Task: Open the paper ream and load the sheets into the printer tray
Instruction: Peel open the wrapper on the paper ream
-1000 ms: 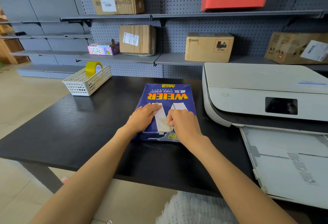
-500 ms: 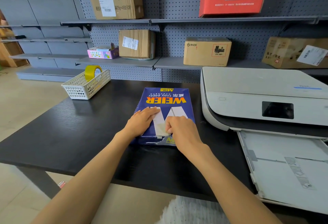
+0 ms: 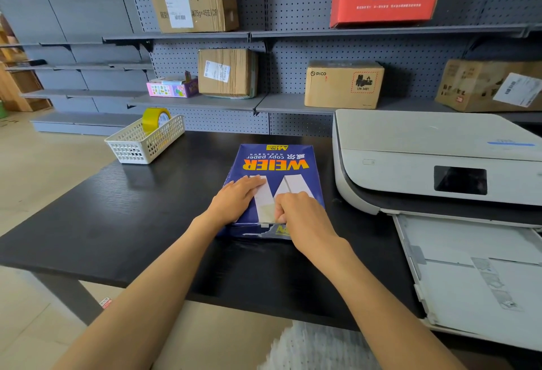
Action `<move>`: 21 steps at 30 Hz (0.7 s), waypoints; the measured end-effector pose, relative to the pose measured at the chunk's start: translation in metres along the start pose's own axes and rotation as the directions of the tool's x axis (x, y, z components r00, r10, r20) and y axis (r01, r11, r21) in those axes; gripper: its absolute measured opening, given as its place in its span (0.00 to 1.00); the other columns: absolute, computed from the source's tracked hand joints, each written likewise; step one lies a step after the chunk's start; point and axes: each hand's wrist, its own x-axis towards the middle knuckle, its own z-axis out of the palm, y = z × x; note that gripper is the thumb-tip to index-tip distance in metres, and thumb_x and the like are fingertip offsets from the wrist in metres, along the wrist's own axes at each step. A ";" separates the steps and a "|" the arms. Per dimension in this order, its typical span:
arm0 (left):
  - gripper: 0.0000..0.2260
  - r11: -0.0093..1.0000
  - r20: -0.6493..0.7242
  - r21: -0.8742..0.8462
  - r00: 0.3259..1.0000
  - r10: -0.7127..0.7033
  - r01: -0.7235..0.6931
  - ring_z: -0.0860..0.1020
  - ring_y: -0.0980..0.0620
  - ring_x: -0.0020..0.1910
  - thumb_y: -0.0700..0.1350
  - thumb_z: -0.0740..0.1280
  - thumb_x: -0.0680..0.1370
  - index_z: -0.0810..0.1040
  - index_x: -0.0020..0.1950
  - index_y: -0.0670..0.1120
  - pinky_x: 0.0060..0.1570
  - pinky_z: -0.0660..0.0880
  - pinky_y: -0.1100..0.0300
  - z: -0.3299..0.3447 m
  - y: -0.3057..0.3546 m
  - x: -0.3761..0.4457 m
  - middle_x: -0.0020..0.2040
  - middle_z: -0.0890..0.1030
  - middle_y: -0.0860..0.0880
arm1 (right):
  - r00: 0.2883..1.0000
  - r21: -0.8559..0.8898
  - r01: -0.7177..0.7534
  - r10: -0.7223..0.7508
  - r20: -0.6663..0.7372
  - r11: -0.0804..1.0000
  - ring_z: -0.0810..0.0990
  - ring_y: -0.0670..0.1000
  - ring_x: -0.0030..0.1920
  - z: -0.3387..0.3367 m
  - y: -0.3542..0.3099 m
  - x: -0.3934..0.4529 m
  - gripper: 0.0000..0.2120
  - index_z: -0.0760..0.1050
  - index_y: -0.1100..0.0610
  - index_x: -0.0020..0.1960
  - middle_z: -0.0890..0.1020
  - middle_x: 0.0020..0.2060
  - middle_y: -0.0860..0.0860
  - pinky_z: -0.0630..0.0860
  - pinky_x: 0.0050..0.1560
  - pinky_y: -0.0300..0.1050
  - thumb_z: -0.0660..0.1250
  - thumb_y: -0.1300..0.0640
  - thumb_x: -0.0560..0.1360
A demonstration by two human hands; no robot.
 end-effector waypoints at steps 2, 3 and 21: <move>0.19 1.000 -0.007 0.000 1.000 0.004 -0.004 0.71 0.45 0.67 0.53 0.49 0.84 0.65 0.74 0.56 0.65 0.70 0.45 -0.001 0.000 0.000 0.72 0.70 0.51 | 1.000 -0.006 0.003 -0.003 0.007 1.000 0.80 0.57 0.57 -0.001 -0.001 -0.001 0.11 0.74 0.59 0.61 0.79 0.60 0.58 0.78 0.60 0.48 0.63 0.56 0.80; 0.19 1.000 -0.007 -0.001 1.000 0.005 -0.005 0.71 0.45 0.67 0.53 0.49 0.84 0.65 0.74 0.56 0.65 0.70 0.45 -0.001 0.000 0.000 0.72 0.70 0.51 | 1.000 -0.011 0.005 -0.005 0.008 1.000 0.79 0.57 0.57 -0.001 0.000 -0.002 0.11 0.74 0.59 0.61 0.79 0.60 0.58 0.78 0.60 0.48 0.63 0.56 0.80; 0.19 1.000 0.006 0.001 1.000 -0.006 0.006 0.71 0.45 0.67 0.52 0.49 0.84 0.64 0.75 0.55 0.66 0.70 0.46 -0.002 0.004 -0.003 0.72 0.69 0.50 | 0.999 -0.024 0.029 -0.028 0.018 0.999 0.75 0.54 0.49 -0.013 0.001 -0.026 0.12 0.73 0.60 0.62 0.79 0.60 0.58 0.77 0.57 0.49 0.63 0.60 0.80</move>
